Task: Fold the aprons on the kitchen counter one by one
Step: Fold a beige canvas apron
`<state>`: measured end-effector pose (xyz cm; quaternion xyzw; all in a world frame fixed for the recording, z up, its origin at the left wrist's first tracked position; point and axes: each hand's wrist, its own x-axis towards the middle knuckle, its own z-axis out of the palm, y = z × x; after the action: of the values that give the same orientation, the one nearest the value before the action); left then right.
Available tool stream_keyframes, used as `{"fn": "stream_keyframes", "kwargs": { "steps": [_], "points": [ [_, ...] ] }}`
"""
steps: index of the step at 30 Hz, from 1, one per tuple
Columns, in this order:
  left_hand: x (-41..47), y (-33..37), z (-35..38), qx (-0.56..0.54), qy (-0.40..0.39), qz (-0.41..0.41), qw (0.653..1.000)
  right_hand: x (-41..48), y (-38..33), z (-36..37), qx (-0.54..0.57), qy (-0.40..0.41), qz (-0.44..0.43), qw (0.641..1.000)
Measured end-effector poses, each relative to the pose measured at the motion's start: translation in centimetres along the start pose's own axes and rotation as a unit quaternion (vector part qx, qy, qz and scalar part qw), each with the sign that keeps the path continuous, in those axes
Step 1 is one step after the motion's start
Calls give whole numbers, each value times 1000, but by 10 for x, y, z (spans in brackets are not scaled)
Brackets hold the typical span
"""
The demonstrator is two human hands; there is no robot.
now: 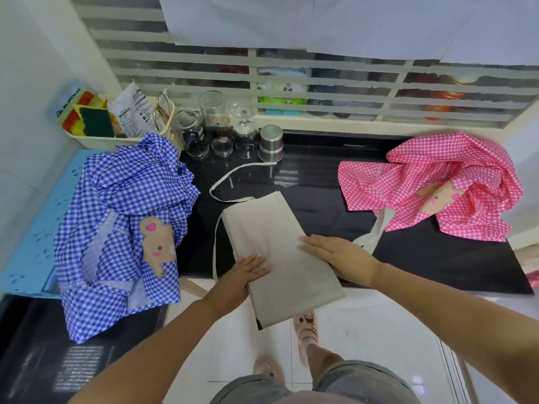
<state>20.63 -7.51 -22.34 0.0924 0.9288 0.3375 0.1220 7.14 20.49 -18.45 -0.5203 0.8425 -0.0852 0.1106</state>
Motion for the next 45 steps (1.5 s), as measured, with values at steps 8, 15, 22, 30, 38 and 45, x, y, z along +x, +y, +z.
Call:
{"fn": "stream_keyframes", "kwargs": {
  "steps": [8,15,22,30,38,45],
  "points": [
    [9,20,-15,-205,96,-172,959,46,3,-25,255,-127,130,950],
    [34,10,-45,-314,135,-349,873,85,16,-38,474,-98,365,795],
    [52,12,-48,-123,164,-382,901,97,18,-34,447,-136,428,774],
    [55,23,-39,-168,243,-409,863,108,14,-37,403,-133,452,784],
    [66,40,-32,257,123,-160,945,118,9,-37,336,-168,448,811],
    [69,40,-21,186,-79,-175,964,101,33,-60,145,-358,355,851]
  ]
}}
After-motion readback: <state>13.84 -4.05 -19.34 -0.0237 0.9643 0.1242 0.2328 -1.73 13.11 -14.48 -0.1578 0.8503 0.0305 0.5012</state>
